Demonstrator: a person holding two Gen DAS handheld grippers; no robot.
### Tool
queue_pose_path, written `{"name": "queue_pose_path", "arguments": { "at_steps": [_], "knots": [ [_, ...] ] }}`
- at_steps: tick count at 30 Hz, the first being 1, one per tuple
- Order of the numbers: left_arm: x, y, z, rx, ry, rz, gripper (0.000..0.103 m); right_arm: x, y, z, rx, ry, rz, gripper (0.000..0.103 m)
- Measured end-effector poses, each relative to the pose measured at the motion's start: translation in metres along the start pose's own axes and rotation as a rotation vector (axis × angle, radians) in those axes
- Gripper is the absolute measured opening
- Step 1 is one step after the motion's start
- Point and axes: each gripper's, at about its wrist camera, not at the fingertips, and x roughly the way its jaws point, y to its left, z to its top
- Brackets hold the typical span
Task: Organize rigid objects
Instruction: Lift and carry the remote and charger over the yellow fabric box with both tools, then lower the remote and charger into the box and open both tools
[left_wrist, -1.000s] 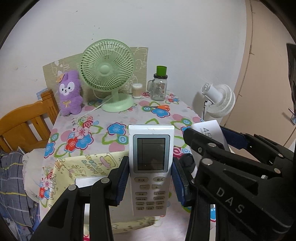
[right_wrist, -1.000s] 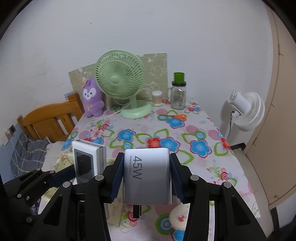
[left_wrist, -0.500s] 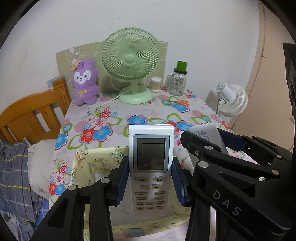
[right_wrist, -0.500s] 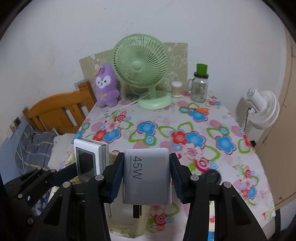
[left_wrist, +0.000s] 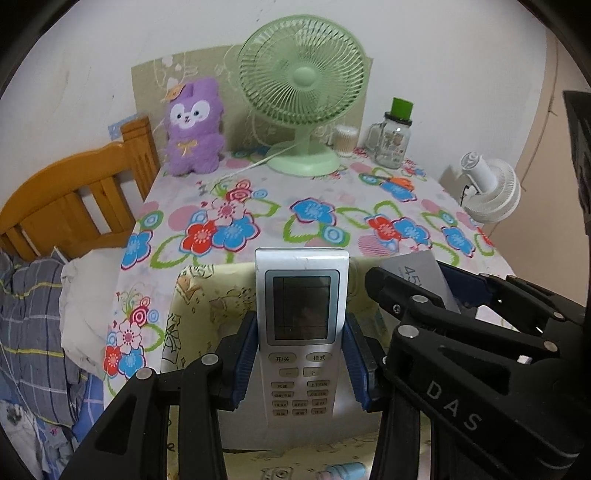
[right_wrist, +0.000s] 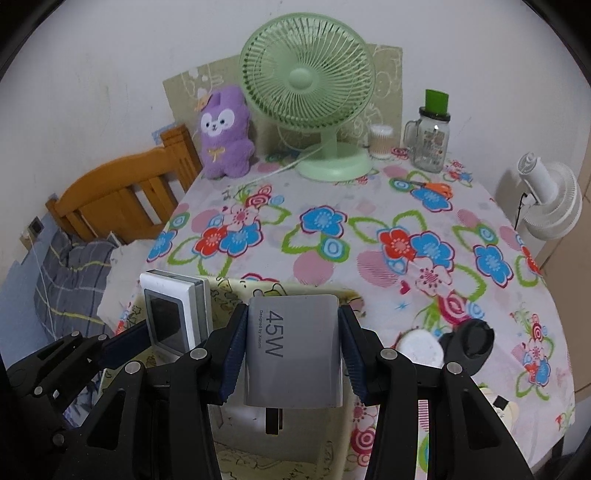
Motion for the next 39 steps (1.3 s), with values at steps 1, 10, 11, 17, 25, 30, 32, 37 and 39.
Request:
{"name": "queue_pose_path", "arguments": {
  "at_steps": [1,10,11,17,25,30,32,37,39],
  "knots": [
    [0.005,0.003,-0.001,-0.008,0.013,0.001,0.045,0.003,0.001,-0.001,-0.001,0.006,0.000,0.050],
    [0.023,0.014,-0.005,-0.026,0.034,0.041,0.046,0.028,0.005,-0.004,-0.004,0.063,0.002,0.051],
    [0.023,0.014,-0.005,-0.024,0.033,0.039,0.046,0.029,0.005,-0.004,-0.004,0.062,0.000,0.051],
    [0.029,0.016,-0.003,-0.027,0.049,0.055,0.062,0.034,0.007,-0.001,-0.029,0.057,-0.039,0.052],
    [0.027,0.008,0.000,0.004,0.014,0.068,0.092,0.019,0.013,0.002,-0.106,-0.038,-0.116,0.088],
    [0.024,0.006,-0.001,0.007,0.001,0.073,0.093,0.014,0.012,0.003,-0.115,-0.046,-0.113,0.088],
    [0.021,0.004,-0.001,0.010,-0.010,0.078,0.092,0.013,0.010,0.002,-0.103,-0.042,-0.099,0.088],
    [0.015,0.001,0.000,0.003,-0.037,0.061,0.054,0.007,0.007,0.001,-0.072,-0.052,-0.087,0.089],
    [0.013,0.000,0.000,0.001,-0.043,0.052,0.046,0.004,0.005,0.001,-0.070,-0.056,-0.083,0.089]
  ]
}}
